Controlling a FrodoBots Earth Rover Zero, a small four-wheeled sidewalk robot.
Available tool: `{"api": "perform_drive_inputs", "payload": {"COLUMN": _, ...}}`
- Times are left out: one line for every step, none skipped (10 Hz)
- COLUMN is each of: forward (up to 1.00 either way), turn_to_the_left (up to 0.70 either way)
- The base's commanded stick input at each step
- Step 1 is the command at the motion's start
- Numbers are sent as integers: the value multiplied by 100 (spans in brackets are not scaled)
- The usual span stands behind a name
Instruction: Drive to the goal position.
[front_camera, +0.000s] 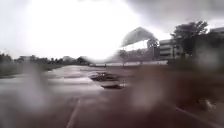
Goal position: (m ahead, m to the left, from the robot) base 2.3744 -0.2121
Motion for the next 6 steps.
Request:
{"api": "perform_drive_inputs", "payload": {"forward": 45, "turn_to_the_left": 0}}
{"api": "perform_drive_inputs", "payload": {"forward": 45, "turn_to_the_left": 0}}
{"api": "perform_drive_inputs", "payload": {"forward": 45, "turn_to_the_left": 0}}
{"api": "perform_drive_inputs", "payload": {"forward": 45, "turn_to_the_left": 0}}
{"api": "perform_drive_inputs", "payload": {"forward": 45, "turn_to_the_left": 0}}
{"api": "perform_drive_inputs", "payload": {"forward": 45, "turn_to_the_left": 0}}
